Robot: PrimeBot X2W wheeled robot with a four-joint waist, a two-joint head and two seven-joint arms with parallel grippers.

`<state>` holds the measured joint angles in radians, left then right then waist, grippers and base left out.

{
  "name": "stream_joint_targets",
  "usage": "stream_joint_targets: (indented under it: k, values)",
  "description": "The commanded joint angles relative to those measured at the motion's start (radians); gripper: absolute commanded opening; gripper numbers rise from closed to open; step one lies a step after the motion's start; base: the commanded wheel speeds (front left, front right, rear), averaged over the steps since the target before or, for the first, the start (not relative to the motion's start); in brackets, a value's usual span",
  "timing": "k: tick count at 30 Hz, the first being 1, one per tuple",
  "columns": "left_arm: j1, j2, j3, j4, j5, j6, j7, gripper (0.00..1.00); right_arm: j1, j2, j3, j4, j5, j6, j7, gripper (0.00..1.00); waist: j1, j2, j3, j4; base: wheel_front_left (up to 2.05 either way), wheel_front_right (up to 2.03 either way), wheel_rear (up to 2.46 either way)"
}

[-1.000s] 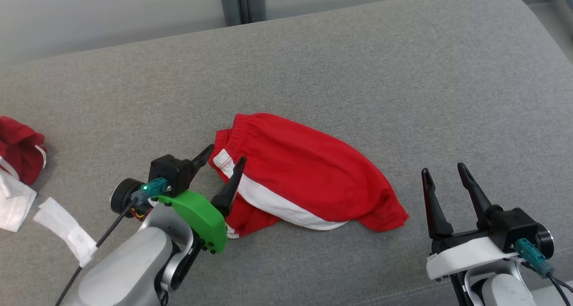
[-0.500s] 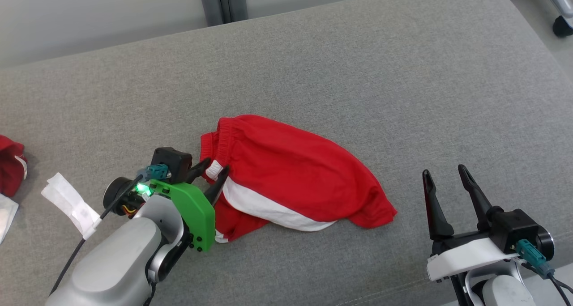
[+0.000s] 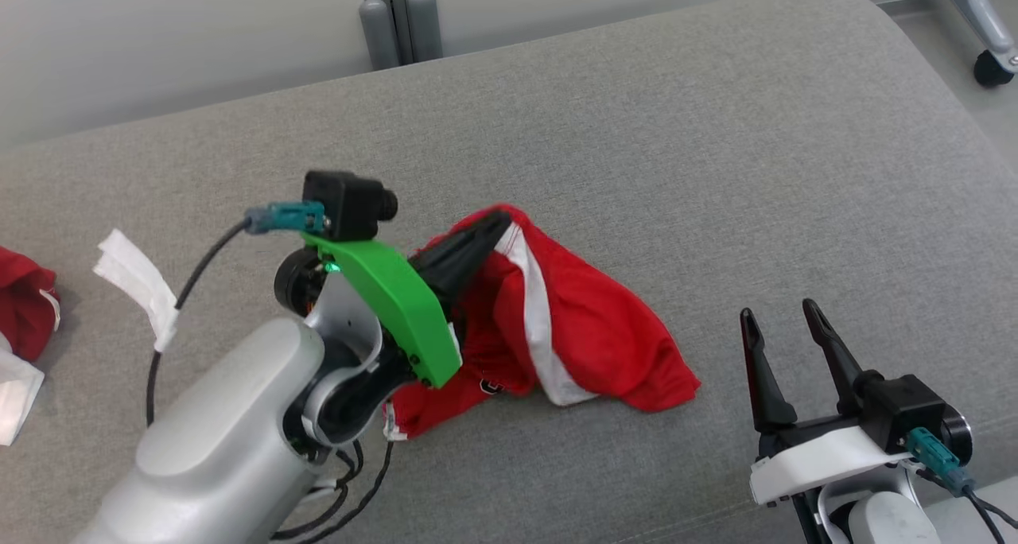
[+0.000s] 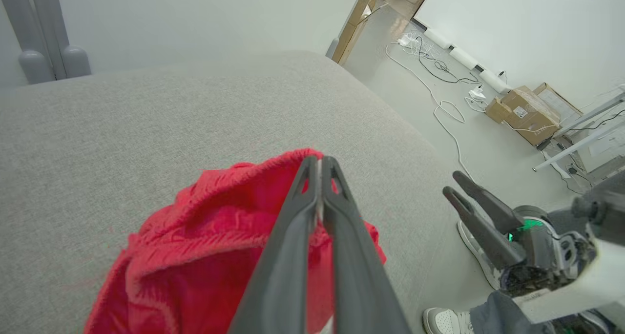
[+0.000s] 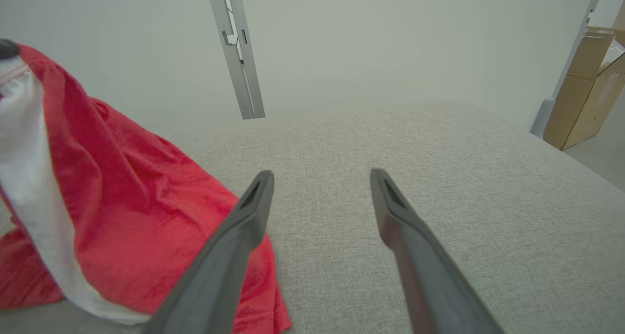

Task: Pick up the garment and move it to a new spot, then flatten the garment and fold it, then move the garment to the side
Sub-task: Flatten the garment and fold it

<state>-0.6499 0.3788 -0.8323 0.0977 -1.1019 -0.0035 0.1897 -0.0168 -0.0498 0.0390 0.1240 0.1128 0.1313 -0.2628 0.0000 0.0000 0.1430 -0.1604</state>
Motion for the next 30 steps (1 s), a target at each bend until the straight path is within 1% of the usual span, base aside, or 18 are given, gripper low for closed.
stream_joint_targets:
  k: [1, 4, 7, 11, 15, 17, 22, 30]
  values:
    - [-0.029, -0.005, 0.027, -0.032, -0.029, 0.028, 0.018, 0.0, -0.015, -0.001, 0.007, -0.001, 0.009, -0.001, -0.003, 1.0, 0.0, 0.0, -0.009, -0.018, 0.0, 0.0, 0.0]
    - [-0.076, -0.004, 0.066, -0.075, -0.06, 0.09, 0.06, 0.0, -0.031, -0.001, 0.02, -0.004, 0.024, -0.001, -0.003, 1.0, 0.0, 0.0, -0.006, -0.044, 0.0, 0.0, 0.0]
    - [-0.141, 0.008, 0.089, -0.084, -0.035, 0.15, 0.088, 0.0, -0.046, -0.001, 0.025, -0.007, 0.043, -0.001, -0.003, 1.0, 0.0, 0.0, 0.005, -0.075, 0.0, 0.0, 0.0]
    - [-0.215, -0.008, 0.124, -0.05, -0.018, 0.212, 0.088, 0.0, -0.056, -0.001, 0.02, -0.006, 0.066, -0.001, -0.003, 1.0, 0.0, 0.0, 0.021, -0.116, 0.0, 0.0, 0.0]
    - [-0.263, -0.034, 0.15, -0.012, -0.002, 0.255, 0.065, 0.0, -0.052, -0.001, 0.01, -0.001, 0.087, -0.001, -0.003, 1.0, 0.0, 0.0, 0.027, -0.152, 0.0, 0.0, 0.0]
    - [-0.272, -0.044, 0.151, -0.007, 0.0, 0.264, 0.061, 0.0, -0.042, -0.001, 0.006, 0.003, 0.092, -0.001, -0.003, 1.0, 0.0, 0.0, 0.026, -0.165, 0.0, 0.0, 0.0]
    - [-0.269, -0.056, 0.152, -0.027, -0.002, 0.268, 0.053, 0.0, -0.028, -0.001, -0.009, 0.003, 0.092, -0.001, -0.003, 1.0, 0.0, 0.0, 0.02, -0.176, 0.0, 0.0, 0.0]
    - [-0.236, -0.09, 0.177, -0.107, -0.017, 0.291, 0.002, 0.0, -0.024, -0.001, -0.025, 0.005, 0.066, -0.001, -0.003, 1.0, 0.0, 0.0, -0.003, -0.144, 0.0, 0.0, 0.0]
